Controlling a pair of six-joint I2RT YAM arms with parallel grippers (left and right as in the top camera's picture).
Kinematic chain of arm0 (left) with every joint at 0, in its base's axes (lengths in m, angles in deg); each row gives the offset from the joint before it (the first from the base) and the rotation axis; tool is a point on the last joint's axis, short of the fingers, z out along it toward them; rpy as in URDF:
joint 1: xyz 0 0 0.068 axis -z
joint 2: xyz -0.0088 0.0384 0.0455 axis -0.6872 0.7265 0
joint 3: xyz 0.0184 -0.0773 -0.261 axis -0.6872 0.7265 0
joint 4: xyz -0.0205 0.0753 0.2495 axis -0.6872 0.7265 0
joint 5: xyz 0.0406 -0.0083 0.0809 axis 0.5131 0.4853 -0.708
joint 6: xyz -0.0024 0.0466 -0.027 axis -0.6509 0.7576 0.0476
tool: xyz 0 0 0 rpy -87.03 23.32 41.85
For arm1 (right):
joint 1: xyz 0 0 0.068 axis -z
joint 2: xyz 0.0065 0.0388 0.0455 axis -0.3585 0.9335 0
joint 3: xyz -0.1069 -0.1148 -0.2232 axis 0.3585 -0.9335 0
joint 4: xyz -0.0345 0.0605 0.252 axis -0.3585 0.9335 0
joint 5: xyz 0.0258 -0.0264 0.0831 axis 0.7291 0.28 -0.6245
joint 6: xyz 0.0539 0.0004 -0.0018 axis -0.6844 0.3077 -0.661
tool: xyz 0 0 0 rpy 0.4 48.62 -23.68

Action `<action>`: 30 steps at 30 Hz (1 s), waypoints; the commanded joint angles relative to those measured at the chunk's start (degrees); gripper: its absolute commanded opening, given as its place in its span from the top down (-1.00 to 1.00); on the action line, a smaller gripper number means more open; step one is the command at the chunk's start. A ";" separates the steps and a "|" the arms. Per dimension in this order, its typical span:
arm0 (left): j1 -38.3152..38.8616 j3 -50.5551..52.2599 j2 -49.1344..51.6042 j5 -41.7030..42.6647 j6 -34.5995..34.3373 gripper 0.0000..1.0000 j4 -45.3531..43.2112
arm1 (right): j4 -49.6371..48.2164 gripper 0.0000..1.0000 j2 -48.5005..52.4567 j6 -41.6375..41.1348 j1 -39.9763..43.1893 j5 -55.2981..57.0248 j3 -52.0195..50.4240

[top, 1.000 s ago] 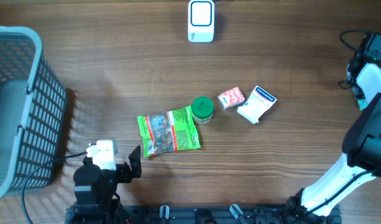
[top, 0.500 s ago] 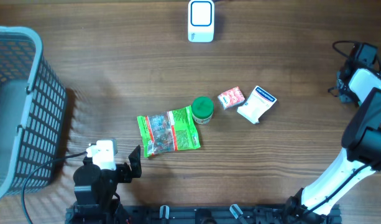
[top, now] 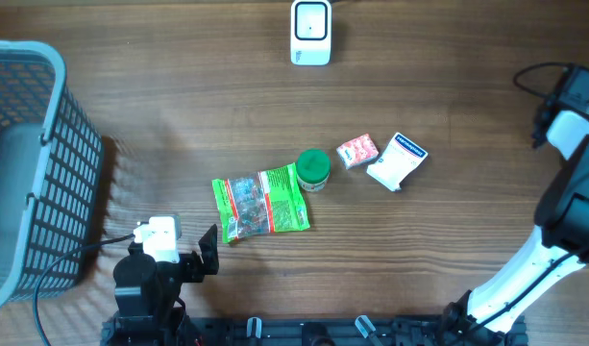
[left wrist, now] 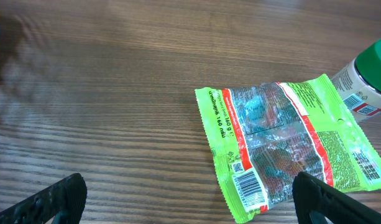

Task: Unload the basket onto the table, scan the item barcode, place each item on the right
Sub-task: 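Reach the right gripper to the Hansaplast box and grasp it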

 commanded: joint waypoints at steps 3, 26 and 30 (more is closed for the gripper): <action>-0.22 0.17 -0.24 -0.35 0.11 -1.00 -0.15 | 0.42 -0.90 -5.29 11.72 -0.31 -8.07 0.94; -0.22 0.17 -0.24 -0.35 0.11 -1.00 -0.15 | 48.24 -1.00 -33.00 -4.04 -31.21 -51.95 -3.72; -0.22 0.17 -0.24 -0.35 0.11 -1.00 -0.15 | 48.89 -0.98 -26.53 -9.11 -37.51 -49.62 -4.61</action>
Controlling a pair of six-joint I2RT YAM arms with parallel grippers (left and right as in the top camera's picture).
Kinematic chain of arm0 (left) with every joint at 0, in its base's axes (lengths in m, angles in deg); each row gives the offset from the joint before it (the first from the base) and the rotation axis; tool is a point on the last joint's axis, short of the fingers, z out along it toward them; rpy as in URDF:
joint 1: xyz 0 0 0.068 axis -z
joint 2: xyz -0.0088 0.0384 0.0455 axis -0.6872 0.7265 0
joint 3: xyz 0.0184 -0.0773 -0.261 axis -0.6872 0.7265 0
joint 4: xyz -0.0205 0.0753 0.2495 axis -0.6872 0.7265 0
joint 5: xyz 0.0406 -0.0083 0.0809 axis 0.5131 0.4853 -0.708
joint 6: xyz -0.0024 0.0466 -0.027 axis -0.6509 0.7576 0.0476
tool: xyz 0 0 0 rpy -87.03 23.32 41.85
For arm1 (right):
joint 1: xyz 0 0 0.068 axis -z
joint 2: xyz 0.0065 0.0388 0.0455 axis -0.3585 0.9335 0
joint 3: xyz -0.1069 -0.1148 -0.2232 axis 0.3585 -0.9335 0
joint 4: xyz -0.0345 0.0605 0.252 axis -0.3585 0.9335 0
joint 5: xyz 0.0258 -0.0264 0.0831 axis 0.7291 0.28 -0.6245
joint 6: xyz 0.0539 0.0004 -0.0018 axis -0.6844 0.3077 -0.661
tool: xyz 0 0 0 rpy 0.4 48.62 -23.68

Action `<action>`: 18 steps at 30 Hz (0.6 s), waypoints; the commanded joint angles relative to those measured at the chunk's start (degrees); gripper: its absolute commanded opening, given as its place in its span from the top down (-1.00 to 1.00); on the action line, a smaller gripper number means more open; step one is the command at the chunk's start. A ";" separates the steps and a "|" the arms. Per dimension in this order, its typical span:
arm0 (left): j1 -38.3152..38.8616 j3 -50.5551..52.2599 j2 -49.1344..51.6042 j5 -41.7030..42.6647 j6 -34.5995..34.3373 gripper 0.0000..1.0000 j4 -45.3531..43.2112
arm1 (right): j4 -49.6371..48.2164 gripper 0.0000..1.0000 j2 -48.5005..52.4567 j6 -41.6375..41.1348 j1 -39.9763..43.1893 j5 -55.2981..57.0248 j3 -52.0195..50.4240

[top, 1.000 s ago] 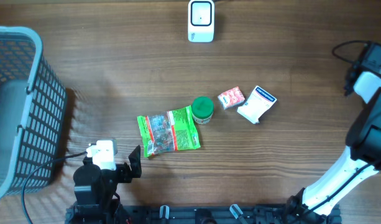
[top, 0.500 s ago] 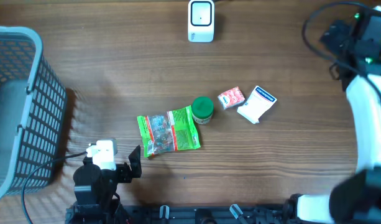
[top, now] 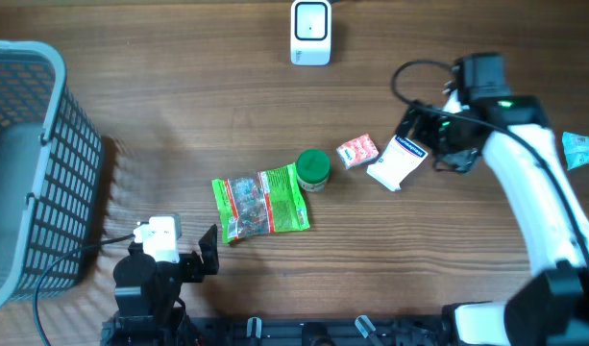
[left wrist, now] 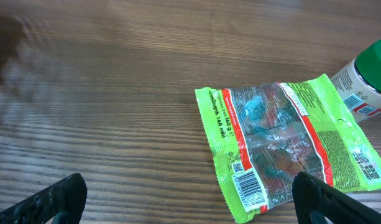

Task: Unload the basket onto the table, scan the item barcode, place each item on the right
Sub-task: 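Reach the right gripper to the Hansaplast box and grasp it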

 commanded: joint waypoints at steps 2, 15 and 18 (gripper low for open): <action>-0.22 0.17 -0.24 -0.35 0.11 -1.00 -0.15 | -0.61 -1.00 7.87 -7.65 -7.26 1.81 -0.44; -0.22 0.17 -0.24 -0.35 0.11 -1.00 -0.15 | -2.25 -0.99 17.46 -10.01 -10.97 16.59 -0.42; -0.22 0.17 -0.24 -0.35 0.11 -1.00 -0.15 | -3.48 -0.99 19.76 -8.70 -10.95 16.94 -0.42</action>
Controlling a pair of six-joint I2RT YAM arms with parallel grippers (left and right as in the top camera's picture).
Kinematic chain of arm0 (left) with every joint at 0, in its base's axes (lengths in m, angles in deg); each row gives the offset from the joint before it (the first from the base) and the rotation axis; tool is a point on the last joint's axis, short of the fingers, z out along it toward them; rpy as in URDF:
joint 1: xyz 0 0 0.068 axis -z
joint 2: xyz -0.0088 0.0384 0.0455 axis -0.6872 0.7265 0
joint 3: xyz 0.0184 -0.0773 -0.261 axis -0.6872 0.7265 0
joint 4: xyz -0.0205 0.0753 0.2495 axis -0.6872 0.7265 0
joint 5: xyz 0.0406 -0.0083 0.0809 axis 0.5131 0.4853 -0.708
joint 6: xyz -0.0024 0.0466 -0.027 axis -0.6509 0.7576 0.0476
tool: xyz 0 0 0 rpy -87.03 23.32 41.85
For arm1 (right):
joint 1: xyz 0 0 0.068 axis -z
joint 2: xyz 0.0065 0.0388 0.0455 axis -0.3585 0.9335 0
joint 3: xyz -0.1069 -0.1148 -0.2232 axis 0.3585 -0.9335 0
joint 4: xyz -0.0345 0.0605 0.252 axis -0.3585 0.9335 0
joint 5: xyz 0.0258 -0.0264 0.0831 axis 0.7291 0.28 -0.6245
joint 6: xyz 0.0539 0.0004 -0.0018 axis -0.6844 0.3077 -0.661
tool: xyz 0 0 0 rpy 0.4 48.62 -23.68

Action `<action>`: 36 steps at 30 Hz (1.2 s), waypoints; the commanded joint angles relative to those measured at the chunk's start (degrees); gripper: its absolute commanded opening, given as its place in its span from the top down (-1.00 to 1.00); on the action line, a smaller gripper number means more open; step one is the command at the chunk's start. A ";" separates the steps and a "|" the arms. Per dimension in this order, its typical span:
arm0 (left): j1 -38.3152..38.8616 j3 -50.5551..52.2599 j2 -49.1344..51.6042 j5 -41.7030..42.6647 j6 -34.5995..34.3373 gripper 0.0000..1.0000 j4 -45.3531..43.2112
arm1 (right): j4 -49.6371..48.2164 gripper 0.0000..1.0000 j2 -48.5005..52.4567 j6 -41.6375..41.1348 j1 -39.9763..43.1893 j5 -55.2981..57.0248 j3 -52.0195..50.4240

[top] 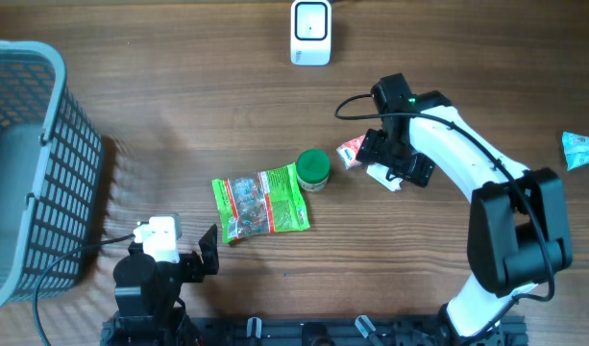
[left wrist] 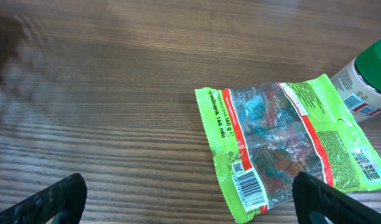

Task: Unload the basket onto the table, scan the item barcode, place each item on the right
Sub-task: 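Reach the right gripper to the Hansaplast box and grasp it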

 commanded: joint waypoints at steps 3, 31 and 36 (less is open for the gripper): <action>-0.22 0.17 -0.24 -0.35 0.11 -1.00 -0.15 | -2.91 -1.00 6.03 1.07 0.11 2.49 -0.24; -0.22 0.17 -0.24 -0.35 0.11 -1.00 -0.15 | 20.33 -0.20 8.13 34.16 0.15 -20.15 20.13; -0.22 0.17 -0.24 -0.35 0.11 -1.00 -0.15 | 24.65 -0.19 8.11 46.95 0.15 -29.55 22.56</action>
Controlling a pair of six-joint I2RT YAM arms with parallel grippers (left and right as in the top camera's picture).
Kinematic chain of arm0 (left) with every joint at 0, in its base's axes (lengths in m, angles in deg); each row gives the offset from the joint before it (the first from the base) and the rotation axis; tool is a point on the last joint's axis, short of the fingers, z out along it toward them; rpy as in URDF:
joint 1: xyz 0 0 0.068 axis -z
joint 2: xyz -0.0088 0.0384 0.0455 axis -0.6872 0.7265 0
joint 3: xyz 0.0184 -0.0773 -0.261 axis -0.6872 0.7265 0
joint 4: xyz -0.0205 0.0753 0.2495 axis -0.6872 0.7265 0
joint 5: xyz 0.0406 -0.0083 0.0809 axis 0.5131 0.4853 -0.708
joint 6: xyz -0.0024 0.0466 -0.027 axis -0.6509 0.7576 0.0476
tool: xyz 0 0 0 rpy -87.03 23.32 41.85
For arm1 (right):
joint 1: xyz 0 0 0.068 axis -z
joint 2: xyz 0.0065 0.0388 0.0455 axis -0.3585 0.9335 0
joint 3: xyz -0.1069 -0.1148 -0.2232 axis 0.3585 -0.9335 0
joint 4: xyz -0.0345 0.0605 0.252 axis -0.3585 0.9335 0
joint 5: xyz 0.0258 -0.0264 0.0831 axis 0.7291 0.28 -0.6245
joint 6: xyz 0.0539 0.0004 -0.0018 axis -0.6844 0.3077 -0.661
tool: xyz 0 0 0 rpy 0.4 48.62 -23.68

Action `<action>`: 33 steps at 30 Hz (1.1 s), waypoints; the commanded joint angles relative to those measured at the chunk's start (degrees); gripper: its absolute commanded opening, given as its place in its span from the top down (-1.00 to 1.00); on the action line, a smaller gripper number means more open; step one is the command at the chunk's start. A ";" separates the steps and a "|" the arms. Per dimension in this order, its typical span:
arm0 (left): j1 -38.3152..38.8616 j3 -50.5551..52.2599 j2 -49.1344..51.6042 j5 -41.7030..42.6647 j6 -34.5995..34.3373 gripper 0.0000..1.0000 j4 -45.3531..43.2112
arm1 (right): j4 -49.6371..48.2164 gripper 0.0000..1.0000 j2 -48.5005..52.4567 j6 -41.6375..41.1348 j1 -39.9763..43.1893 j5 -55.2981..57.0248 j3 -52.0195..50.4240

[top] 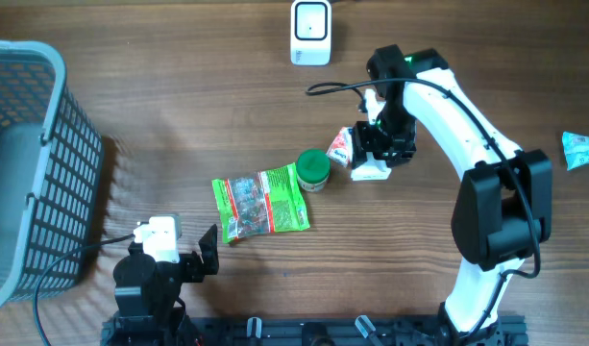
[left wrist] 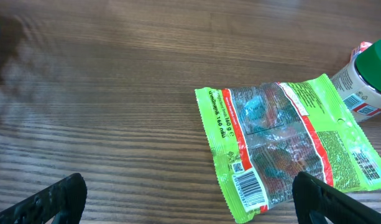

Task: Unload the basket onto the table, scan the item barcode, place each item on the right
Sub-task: 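Reach the right gripper to the Hansaplast box and grasp it, then carry the Hansaplast box to the scanner cube and hold it there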

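A green candy bag [top: 261,203] lies flat at mid-table, and its barcode [left wrist: 248,185] shows near the bag's lower left corner. The white scanner [top: 311,32] stands at the far edge. My right gripper [top: 379,146] is down over a small red-and-white packet [top: 341,147] and a white pouch [top: 369,172]; its fingers are hidden by the wrist. My left gripper [left wrist: 187,204] is open near the front edge, just short of the bag, with nothing between its fingers.
A green-capped bottle [top: 312,168] lies touching the bag's right end. A grey mesh basket [top: 30,163] fills the left side. A teal packet [top: 580,149] sits at the far right edge.
My right gripper has moved a little left and up, onto the red-and-white packet. The packet now sits closer to the bottle, and the white pouch is mostly covered. The left arm has not moved.
My right arm was folded back at the right edge. Then it reached over the white pouch, then came lower and further left on it, and now stands over the packet and pouch. The left gripper stayed open by the green bag throughout.
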 commanded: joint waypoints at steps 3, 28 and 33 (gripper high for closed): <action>-0.22 0.17 -0.24 -0.35 0.11 -1.00 -0.15 | 1.33 -0.18 0.07 13.05 0.02 -11.87 1.51; -0.22 0.17 -0.24 -0.35 0.11 -1.00 -0.15 | -13.09 -0.04 0.07 9.73 4.20 -20.96 14.47; -0.22 0.17 -0.24 -0.35 0.11 -1.00 -0.15 | -29.75 -0.01 0.11 8.24 2.54 0.33 15.80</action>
